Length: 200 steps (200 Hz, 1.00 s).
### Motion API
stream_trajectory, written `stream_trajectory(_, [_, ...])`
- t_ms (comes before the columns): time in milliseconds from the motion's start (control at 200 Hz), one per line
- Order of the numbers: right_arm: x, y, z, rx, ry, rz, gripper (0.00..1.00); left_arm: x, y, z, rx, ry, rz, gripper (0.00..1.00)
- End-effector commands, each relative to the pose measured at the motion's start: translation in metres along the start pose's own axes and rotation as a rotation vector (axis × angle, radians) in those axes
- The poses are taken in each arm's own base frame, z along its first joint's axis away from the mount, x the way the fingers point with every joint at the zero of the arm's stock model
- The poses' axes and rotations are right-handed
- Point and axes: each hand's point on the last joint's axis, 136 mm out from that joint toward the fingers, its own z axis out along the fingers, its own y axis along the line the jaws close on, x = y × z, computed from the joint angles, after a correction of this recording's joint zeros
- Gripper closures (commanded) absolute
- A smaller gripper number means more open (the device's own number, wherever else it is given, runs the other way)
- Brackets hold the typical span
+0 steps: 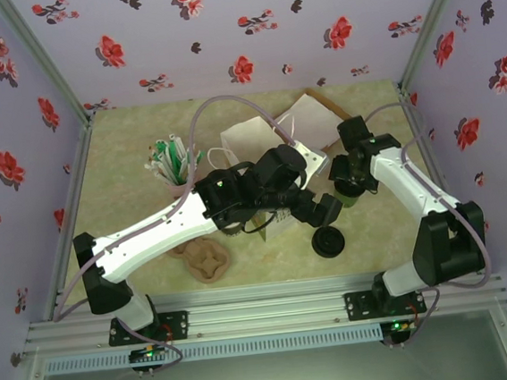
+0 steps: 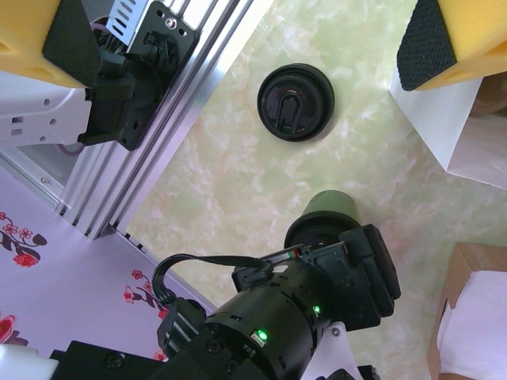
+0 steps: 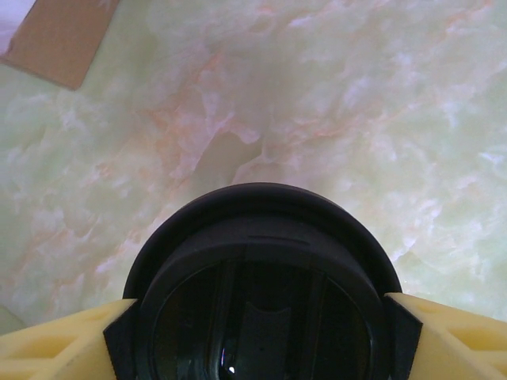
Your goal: Pack the takeout coffee
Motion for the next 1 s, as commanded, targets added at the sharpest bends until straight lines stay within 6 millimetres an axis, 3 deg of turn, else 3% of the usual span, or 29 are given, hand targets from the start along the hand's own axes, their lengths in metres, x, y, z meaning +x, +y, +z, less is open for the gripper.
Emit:
stream_trajectory(0, [0.025,0.005,0.001,-0.059,0.099,-0.127,0.22,-0.008,-0.003,-0.007,-0.003,-0.026,0.005,0.01])
stream_trajectory(85, [0.031,0.005,-0.001,-0.072,0.122,-0.175,0.22,-0.008,-0.003,-0.007,-0.004,-0.024,0.007,0.01])
stream_trajectory(220, [0.037,0.020,-0.006,-0.136,0.135,-0.223,0.23,-0.009,-0.003,-0.007,-0.007,-0.023,0.007,0.01])
stream_trajectory(425, [0.044,0.011,-0.002,-0.043,0.168,-0.258,0.16,-0.007,-0.001,-0.010,-0.013,-0.019,0.009,0.01])
stream_trajectory(745, [0.030,0.013,-0.032,-0.060,0.099,-0.221,0.06,-0.021,0.006,-0.027,-0.039,-0.052,0.023,0.01])
stream_trajectory(995, [0.021,0.016,-0.031,-0.049,0.087,-0.191,0.05,-0.035,0.024,-0.045,-0.071,-0.074,0.014,0.01])
